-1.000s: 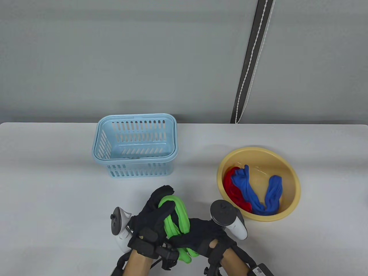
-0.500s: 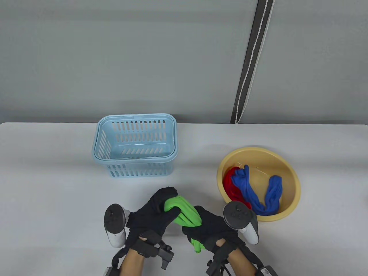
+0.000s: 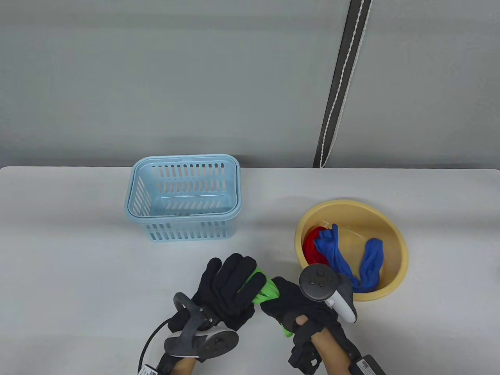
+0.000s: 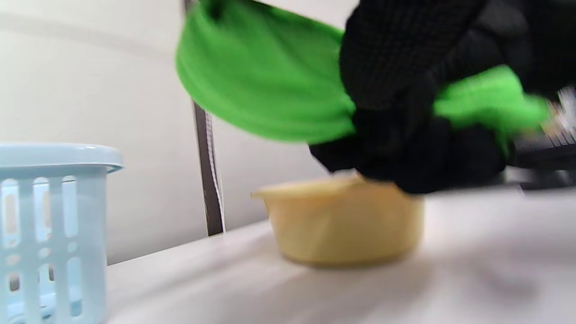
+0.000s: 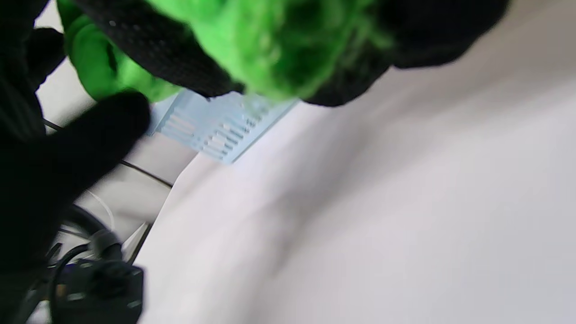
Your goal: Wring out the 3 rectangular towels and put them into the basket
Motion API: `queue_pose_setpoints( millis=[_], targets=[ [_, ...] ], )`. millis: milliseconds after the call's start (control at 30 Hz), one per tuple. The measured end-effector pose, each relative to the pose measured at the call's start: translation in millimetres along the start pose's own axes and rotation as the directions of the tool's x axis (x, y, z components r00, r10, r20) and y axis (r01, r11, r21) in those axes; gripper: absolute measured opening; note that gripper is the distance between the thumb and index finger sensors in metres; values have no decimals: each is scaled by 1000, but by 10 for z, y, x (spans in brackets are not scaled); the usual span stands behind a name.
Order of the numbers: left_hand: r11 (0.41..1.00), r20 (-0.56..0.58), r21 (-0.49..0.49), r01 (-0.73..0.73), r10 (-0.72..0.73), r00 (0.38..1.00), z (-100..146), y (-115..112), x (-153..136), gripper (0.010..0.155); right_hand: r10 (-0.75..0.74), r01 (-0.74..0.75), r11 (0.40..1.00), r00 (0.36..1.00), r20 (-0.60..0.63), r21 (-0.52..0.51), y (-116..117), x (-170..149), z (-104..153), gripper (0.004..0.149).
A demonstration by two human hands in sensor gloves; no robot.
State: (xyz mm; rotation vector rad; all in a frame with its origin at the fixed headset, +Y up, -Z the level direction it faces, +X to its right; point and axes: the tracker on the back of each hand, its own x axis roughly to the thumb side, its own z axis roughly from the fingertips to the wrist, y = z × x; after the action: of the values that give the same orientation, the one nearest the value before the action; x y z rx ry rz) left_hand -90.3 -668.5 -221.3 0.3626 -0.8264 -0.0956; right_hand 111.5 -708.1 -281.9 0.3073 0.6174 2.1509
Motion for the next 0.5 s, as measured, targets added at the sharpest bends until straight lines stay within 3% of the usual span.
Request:
queue_pose_setpoints(
  millis=[67,200,300,500],
  targets=[
    [994,53,-47,94,-92,994,-25,-62,97,106,-66,65,996,998,6,64,10,-17,-21,45],
    [974,81,-9,225,-224,971,-72,-126,212,108,-123,113,960,992,22,257,102,-9,-57,46],
    [979,66,26,203,-204,977,-93,-118,190,100,-190,169,923,981,26,347,172,3,-71,46],
    [990,-19,52,129,-128,992,-110,-143,73,73,-235,208,900,972,25,384,233,25,-84,46]
  ],
)
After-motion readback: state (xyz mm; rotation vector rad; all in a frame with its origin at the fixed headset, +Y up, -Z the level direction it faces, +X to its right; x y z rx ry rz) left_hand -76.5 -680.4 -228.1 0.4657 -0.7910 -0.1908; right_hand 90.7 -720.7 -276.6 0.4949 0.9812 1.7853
